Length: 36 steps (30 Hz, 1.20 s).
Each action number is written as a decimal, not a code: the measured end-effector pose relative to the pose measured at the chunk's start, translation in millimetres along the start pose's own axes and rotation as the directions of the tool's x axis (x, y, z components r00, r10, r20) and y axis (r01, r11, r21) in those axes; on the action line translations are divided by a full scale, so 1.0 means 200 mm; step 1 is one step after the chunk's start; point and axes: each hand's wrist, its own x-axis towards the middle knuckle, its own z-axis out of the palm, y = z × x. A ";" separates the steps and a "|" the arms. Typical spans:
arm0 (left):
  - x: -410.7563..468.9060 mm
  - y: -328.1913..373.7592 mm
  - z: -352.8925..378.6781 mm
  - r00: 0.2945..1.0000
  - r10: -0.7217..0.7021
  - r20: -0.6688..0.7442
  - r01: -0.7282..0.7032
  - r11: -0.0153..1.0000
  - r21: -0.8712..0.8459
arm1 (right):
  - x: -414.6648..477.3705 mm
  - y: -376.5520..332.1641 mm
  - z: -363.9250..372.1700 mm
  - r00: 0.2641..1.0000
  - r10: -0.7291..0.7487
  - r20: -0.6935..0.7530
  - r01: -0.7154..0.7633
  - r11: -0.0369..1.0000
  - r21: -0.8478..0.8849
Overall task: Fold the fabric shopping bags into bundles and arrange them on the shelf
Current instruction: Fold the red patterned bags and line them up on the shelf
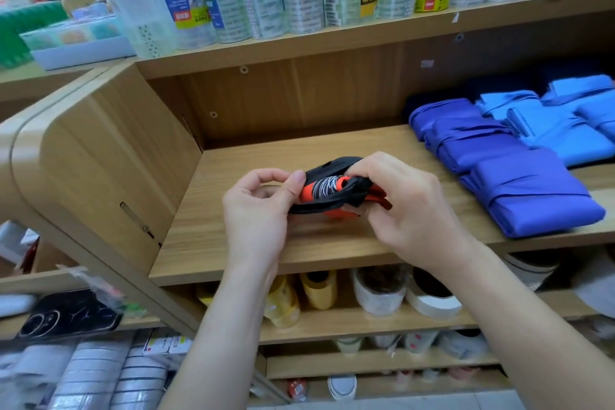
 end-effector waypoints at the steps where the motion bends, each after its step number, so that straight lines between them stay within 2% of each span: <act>1: 0.00 0.00 -0.01 1.000 0.024 -0.012 -0.023 0.998 0.062 | -0.01 0.00 0.00 1.000 -0.014 -0.001 0.014 1.000 -0.001; 5: 0.03 -0.01 -0.03 0.998 0.017 0.058 -0.024 0.992 0.125 | -0.02 -0.03 0.03 0.999 -0.037 -0.035 0.038 0.999 0.028; 8: 0.03 -0.01 -0.03 0.968 -0.116 0.224 0.132 0.990 -0.054 | -0.03 -0.03 0.05 0.993 0.054 -0.109 -0.037 0.987 0.158; 10: 0.03 0.00 -0.02 0.931 -0.176 0.318 0.243 0.952 -0.184 | -0.02 -0.04 0.06 0.981 0.140 -0.135 -0.102 0.961 0.257; 14: 0.03 -0.01 0.02 0.924 -0.224 0.311 0.336 0.864 -0.376 | 0.00 -0.06 0.08 0.929 0.318 -0.187 -0.204 0.865 0.459; 17: -0.01 -0.02 0.08 0.908 -0.280 0.310 0.401 0.795 -0.455 | 0.04 -0.07 0.11 0.843 0.482 -0.239 -0.262 0.755 0.601; 23: -0.07 -0.02 0.13 0.955 -0.246 0.167 0.295 0.861 -0.416 | 0.09 -0.09 0.20 0.597 0.758 -0.264 -0.310 0.521 0.795; 25: -0.08 -0.02 0.14 0.950 -0.273 0.150 0.312 0.828 -0.465 | 0.11 -0.09 0.21 0.523 0.822 -0.226 -0.290 0.421 0.860; 28: -0.11 -0.01 0.13 0.939 -0.300 0.170 0.344 0.780 -0.523 | 0.13 -0.10 0.21 0.459 0.876 -0.150 -0.265 0.295 0.918; 30: -0.12 -0.01 0.12 0.952 -0.252 0.175 0.306 0.819 -0.486 | 0.13 -0.09 0.21 0.417 0.902 -0.112 -0.234 0.225 0.946; 31: -0.12 -0.02 0.11 0.964 -0.203 0.172 0.257 0.877 -0.407 | 0.13 -0.09 0.21 0.395 0.913 -0.099 -0.213 0.196 0.957; 33: -0.13 -0.03 0.10 0.982 -0.071 0.175 0.096 0.986 -0.133 | 0.14 -0.09 0.21 0.364 0.926 -0.102 -0.206 0.187 0.961; 35: -0.13 -0.04 0.08 0.983 0.082 0.163 -0.102 0.988 0.116 | 0.14 -0.08 0.20 0.353 0.926 -0.134 -0.236 0.227 0.945; 36: -0.13 -0.05 0.08 0.974 0.163 0.159 -0.191 0.964 0.184 | 0.15 -0.08 0.20 0.344 0.926 -0.154 -0.249 0.248 0.936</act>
